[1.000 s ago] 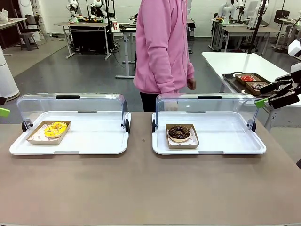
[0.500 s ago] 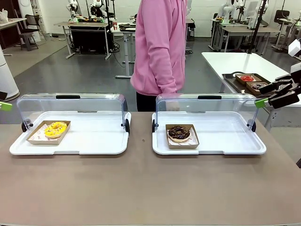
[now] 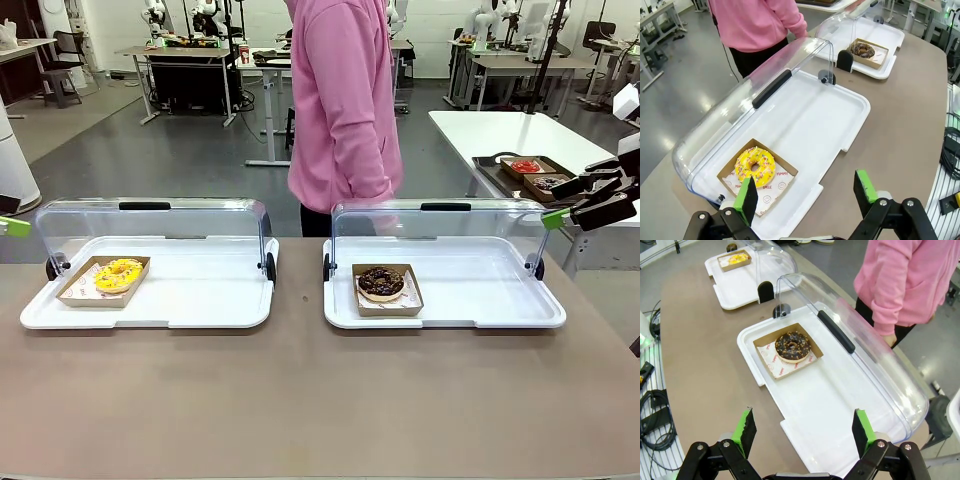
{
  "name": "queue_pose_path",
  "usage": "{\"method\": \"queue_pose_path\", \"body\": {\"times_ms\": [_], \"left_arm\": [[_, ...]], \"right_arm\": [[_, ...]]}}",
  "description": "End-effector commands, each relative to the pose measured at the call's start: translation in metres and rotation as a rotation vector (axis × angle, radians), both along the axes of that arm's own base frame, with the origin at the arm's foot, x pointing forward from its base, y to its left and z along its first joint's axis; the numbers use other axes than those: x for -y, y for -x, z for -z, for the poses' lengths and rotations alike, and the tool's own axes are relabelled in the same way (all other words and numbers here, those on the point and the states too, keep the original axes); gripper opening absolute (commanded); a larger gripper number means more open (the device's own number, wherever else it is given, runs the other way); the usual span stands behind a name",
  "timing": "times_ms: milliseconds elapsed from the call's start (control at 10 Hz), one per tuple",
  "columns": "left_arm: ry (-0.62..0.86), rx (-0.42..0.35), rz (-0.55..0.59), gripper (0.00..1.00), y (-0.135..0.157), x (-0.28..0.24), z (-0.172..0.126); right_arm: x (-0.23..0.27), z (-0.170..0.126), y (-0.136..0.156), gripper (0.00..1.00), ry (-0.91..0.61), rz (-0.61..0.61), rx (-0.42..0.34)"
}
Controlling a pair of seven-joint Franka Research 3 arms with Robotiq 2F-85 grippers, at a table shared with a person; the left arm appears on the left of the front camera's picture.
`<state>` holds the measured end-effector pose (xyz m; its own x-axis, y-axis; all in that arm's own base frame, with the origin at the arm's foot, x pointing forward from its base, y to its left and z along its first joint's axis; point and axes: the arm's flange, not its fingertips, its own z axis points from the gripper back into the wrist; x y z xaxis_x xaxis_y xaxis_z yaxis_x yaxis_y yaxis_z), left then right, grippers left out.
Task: Provide the desired donut to the person.
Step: Place the picked Paper togo box onto the Handle tray extended by the person.
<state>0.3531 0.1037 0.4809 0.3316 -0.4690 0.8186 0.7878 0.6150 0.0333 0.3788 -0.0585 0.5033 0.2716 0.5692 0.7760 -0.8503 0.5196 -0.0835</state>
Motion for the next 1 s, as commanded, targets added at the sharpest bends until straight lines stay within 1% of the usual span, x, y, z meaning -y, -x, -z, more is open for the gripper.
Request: {"method": "queue_pose_path", "body": {"times_ms": [0, 900], "left_arm": [[0.004, 0.005, -0.003, 1.00, 0.0003, -0.0005, -0.0014], [0.004, 0.005, -0.003, 1.00, 0.0003, -0.0005, -0.0014]], "right_arm": [[-0.0004, 0.0019, -0.0005, 1.00, -0.013, -0.004, 0.003], [-0.0004, 0.0019, -0.0005, 1.00, -0.013, -0.004, 0.003]]}}
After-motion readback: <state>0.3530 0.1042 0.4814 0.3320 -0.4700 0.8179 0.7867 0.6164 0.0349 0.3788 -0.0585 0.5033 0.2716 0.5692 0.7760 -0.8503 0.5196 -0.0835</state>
